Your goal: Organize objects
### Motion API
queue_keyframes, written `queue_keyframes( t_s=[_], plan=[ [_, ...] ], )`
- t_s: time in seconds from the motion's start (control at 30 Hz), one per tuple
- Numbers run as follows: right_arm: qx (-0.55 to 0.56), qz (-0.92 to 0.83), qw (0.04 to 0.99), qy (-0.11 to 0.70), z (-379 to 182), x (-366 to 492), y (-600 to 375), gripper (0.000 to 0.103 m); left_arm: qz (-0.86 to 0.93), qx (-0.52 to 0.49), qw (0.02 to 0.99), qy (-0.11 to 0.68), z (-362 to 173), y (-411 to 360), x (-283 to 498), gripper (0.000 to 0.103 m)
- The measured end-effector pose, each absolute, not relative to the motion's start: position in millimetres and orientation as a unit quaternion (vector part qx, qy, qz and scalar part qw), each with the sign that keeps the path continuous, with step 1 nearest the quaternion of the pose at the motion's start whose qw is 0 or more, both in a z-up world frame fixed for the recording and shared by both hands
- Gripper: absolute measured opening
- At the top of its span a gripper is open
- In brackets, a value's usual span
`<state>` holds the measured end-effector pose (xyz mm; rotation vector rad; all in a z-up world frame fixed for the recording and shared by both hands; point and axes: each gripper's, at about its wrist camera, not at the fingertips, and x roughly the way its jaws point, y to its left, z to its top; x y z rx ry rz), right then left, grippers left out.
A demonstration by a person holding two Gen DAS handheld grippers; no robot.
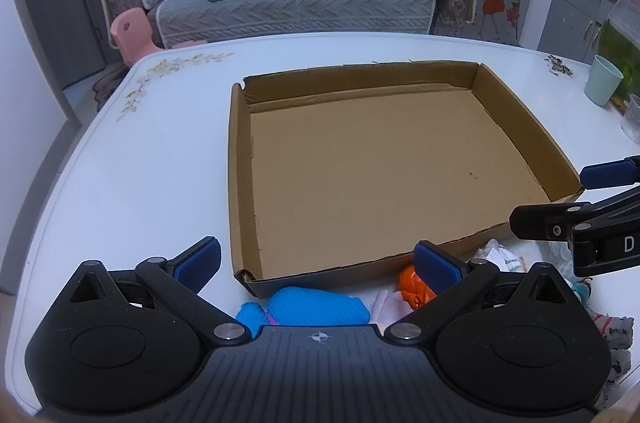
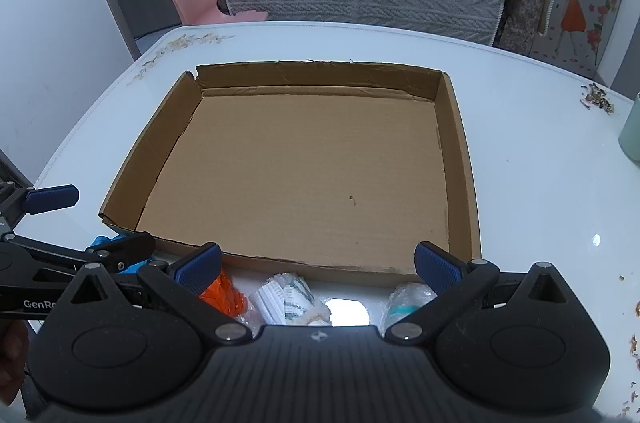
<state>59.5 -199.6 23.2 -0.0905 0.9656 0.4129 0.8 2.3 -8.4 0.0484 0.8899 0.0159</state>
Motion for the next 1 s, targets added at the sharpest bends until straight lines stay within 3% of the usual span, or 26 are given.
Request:
queue_keyframes(
  t_s=[1.0],
  plan=[
    [-0.039,0.187,0.865,0.464,23.3,59.1,-211.3,0.102,0.017,0.018,0.897,0.440,-11.5,12.4,-0.2,0.103]
  ],
)
